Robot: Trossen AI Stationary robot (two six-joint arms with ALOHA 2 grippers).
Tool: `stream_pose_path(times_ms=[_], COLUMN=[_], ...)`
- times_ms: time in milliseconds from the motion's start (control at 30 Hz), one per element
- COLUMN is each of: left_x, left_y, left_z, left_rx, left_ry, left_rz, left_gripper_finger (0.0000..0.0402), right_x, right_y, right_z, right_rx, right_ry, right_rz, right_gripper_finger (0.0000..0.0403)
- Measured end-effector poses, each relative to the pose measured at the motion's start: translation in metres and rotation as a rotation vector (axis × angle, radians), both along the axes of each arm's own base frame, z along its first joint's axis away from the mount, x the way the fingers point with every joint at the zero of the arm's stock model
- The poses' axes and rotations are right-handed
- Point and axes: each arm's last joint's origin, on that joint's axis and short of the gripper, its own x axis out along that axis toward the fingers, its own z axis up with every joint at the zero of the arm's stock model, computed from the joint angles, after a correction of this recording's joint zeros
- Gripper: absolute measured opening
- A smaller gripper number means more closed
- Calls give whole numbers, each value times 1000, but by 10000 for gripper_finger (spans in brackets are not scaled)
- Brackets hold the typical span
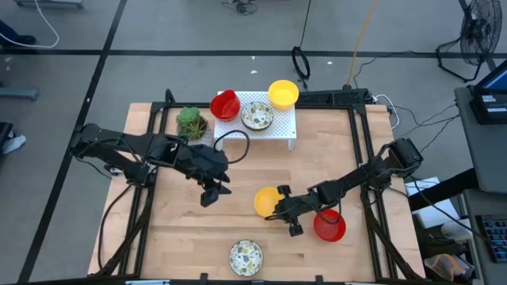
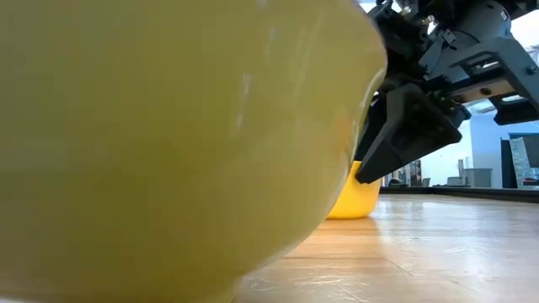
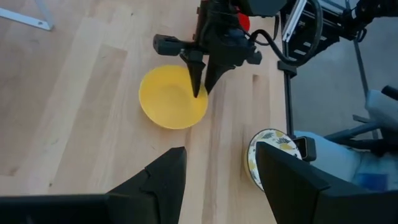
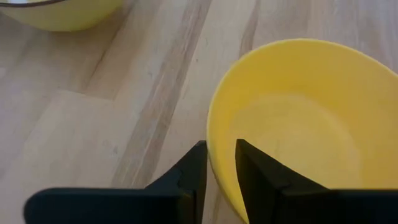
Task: Pick & Place Mini bowls
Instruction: Stack the yellow bowl on the yellow bowl on the shelf
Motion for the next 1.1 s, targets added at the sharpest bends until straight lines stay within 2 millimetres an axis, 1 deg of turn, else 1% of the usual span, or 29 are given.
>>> stream_pose_path(times_ms=[67,233,267,433,500,567,633,733,867,1000,1100], left_x=[0,-1,-1,-2,-3,-3,-3,-3,-2,-1,0], left_y=[-1,-5,-6,-10,-12,-14,-14,-15,-16,-16,-14], left_z=[0,0,0,0,0,0,0,1,2,3,3], left_rx=[-6,-21,-21,-26,-26,-28,-38,-44,-32,-13,7], left_ry=[2,6,6,8,8,9,10,4,-13,-39,-48], left_rz=[1,2,0,-10,-17,-23,-15,-15,-30,-53,-66], left_gripper_finger=[198,198,198,198,198,198,198,198,198,198,198], right_x=[0,0,0,0,-2,-3,-7,-15,-31,-47,-55], right_y=[-1,-1,-1,-2,-2,-2,-5,-10,-22,-44,-69], right_z=[0,-1,0,0,5,16,31,61,102,137,153], right_rx=[-1,-7,-7,-8,-20,-36,-63,-95,-190,-288,-316], right_ry=[1,11,7,5,-9,-51,-101,-209,-368,-497,-546], right_rz=[-2,-5,-6,-6,-14,-23,-23,-58,-137,-240,-357], right_gripper_finger=[58,11,6,3,2,1,1,1,1,1,1])
